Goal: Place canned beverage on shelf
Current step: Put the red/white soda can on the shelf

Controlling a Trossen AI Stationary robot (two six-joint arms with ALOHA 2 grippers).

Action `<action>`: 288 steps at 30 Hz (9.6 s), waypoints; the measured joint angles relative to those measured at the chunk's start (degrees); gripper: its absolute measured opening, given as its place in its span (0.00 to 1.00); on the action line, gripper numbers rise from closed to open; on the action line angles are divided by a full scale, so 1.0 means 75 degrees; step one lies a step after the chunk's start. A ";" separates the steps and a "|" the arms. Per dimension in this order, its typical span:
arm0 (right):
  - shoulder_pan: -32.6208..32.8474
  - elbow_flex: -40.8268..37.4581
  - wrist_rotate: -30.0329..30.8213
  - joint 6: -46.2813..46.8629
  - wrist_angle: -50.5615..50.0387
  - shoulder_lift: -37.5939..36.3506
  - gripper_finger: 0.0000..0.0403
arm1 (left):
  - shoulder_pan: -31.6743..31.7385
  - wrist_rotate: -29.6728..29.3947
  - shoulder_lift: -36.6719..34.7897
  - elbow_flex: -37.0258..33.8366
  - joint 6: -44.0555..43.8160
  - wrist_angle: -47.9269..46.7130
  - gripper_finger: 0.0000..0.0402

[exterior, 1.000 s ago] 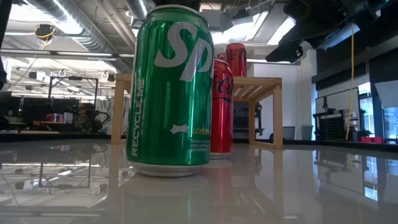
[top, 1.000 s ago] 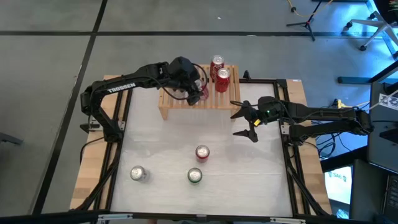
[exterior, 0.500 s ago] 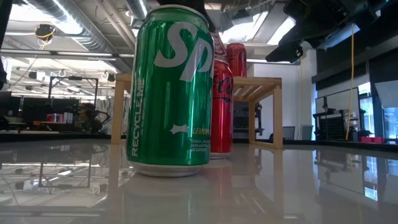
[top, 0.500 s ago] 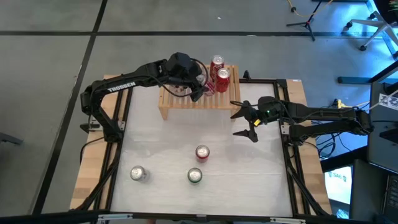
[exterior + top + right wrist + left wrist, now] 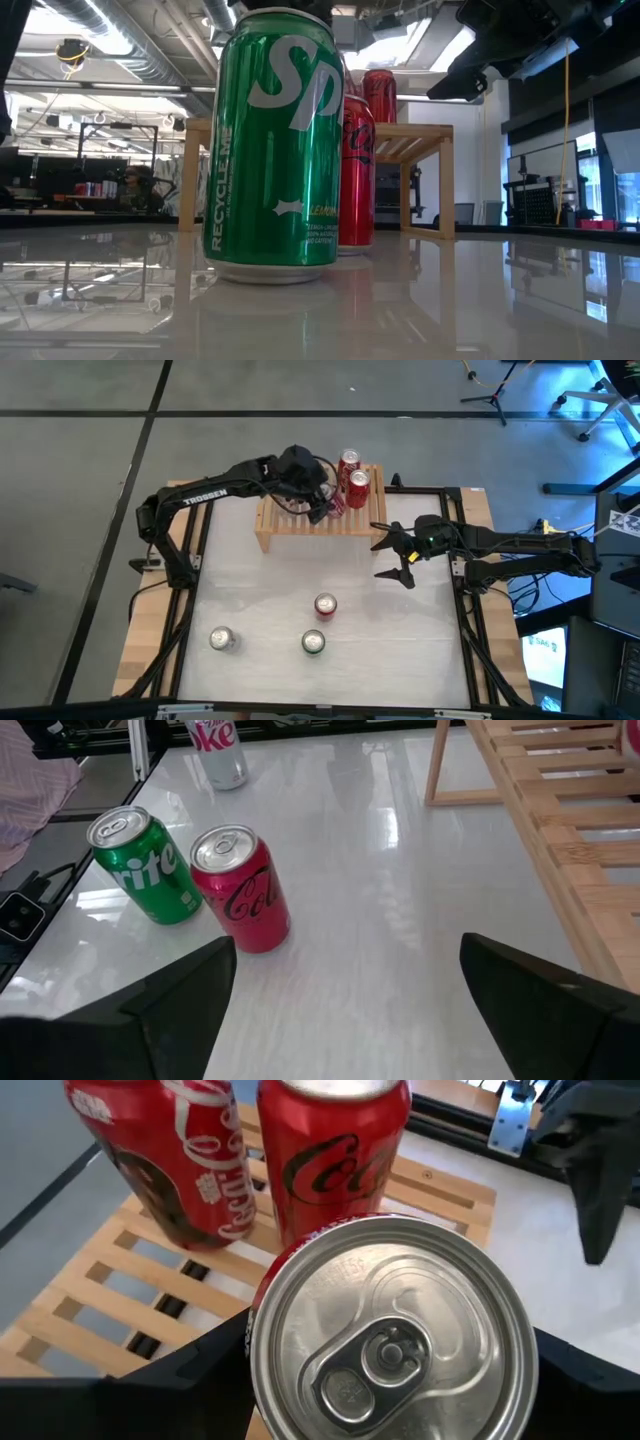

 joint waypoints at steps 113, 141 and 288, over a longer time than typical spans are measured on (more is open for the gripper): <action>0.0000 0.0000 0.0002 0.0003 0.0000 0.0000 0.94 | -0.0007 -0.0560 0.0074 0.0015 -0.0052 0.0238 0.93; -0.0003 0.0000 0.0002 0.0003 -0.0005 0.0761 0.94 | -0.0502 -0.1072 -0.0194 0.1645 0.0184 0.0169 0.91; -0.0003 0.0003 -0.0727 0.0000 0.1174 -0.0944 0.94 | -0.2291 -0.7124 0.0937 -0.1974 -0.7067 0.2846 0.00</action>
